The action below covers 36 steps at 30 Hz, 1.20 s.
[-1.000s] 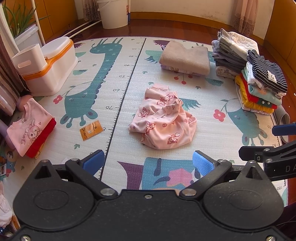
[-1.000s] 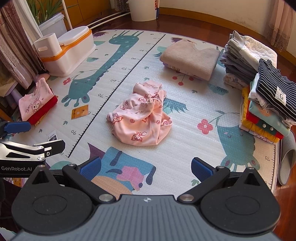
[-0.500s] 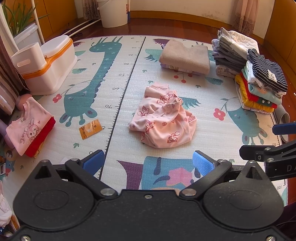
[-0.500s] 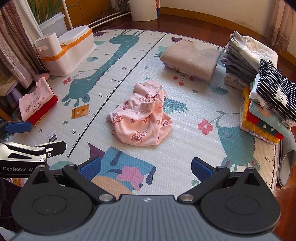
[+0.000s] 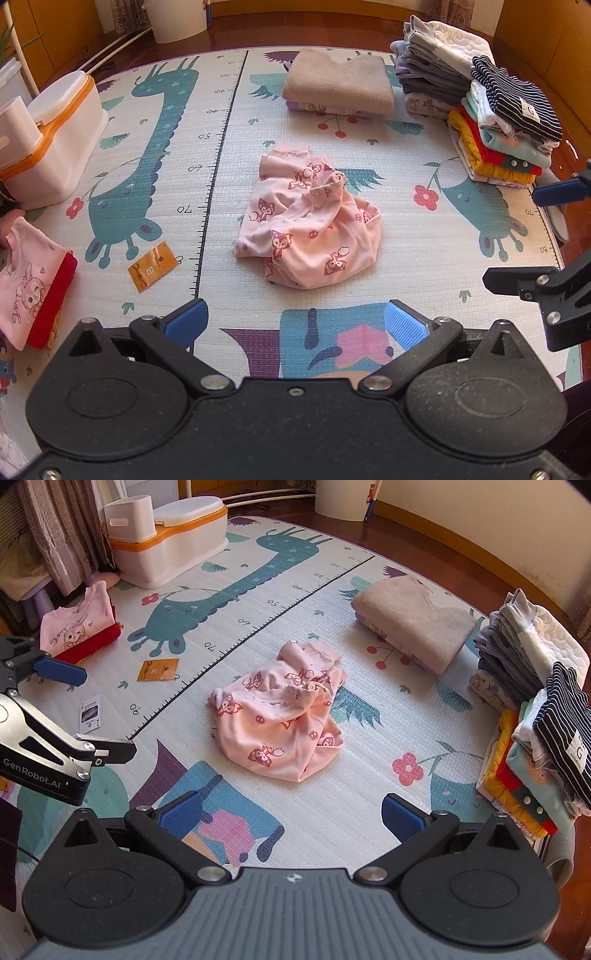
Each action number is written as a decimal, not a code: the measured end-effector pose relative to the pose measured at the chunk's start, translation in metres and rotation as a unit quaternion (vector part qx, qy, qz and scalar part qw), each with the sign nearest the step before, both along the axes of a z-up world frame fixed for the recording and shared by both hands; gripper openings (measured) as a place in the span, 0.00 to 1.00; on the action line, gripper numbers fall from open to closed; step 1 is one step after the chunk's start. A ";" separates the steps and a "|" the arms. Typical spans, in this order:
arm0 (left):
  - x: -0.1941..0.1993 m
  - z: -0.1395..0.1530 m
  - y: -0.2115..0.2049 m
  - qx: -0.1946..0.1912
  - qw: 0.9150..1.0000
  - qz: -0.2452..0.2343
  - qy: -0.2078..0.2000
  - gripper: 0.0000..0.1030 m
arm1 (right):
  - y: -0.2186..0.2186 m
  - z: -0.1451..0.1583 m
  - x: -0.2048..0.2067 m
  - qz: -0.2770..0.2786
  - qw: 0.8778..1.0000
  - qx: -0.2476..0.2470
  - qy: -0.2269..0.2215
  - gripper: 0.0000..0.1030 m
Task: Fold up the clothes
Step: 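Move both grippers down toward the crumpled pink fox-print shirt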
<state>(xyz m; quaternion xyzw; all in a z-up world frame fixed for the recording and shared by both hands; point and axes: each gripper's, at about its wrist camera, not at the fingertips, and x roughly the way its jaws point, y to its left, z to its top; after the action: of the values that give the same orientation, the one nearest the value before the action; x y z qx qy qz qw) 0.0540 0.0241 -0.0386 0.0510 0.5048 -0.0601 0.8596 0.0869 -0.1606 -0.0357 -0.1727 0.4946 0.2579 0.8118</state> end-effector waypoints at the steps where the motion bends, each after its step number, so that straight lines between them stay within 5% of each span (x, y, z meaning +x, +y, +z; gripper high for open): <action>1: 0.005 0.000 0.000 0.005 1.000 -0.015 0.002 1.00 | 0.000 -0.002 0.003 0.001 1.000 0.000 -0.004 1.00; 6: 0.025 -0.001 0.007 0.034 0.994 -0.099 0.025 1.00 | 0.001 -0.007 0.032 0.035 0.999 0.015 0.011 1.00; 10: 0.041 -0.002 0.015 0.041 0.982 -0.169 0.076 1.00 | 0.006 -0.009 0.051 0.059 0.998 0.018 0.012 1.00; 17: 0.067 -0.001 0.035 0.039 0.963 -0.255 0.077 1.00 | 0.024 -0.020 0.090 0.094 0.995 0.022 0.003 1.00; 20: 0.078 0.000 0.044 0.038 0.953 -0.292 0.076 0.98 | 0.034 -0.037 0.107 0.124 0.992 -0.018 0.010 1.00; 24: 0.090 -0.023 0.052 0.028 0.947 -0.312 0.076 0.97 | 0.045 -0.060 0.117 0.177 0.982 -0.061 0.024 1.00; 29: 0.123 -0.052 0.047 0.015 0.943 -0.320 0.089 0.79 | 0.045 -0.083 0.132 0.202 0.977 -0.058 0.024 0.99; 33: 0.144 -0.081 0.052 -0.010 0.944 -0.314 0.098 0.69 | 0.046 -0.102 0.146 0.221 0.973 -0.058 0.012 0.74; 36: 0.153 -0.096 0.057 -0.029 0.946 -0.307 0.102 0.64 | 0.047 -0.116 0.154 0.240 0.969 -0.060 -0.004 0.70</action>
<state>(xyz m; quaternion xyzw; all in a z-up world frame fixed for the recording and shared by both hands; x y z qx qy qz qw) 0.2074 0.0810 -0.1348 0.1721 0.5478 -0.3410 0.7443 0.2409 -0.1132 -0.1512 -0.3360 0.4496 0.4144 0.7164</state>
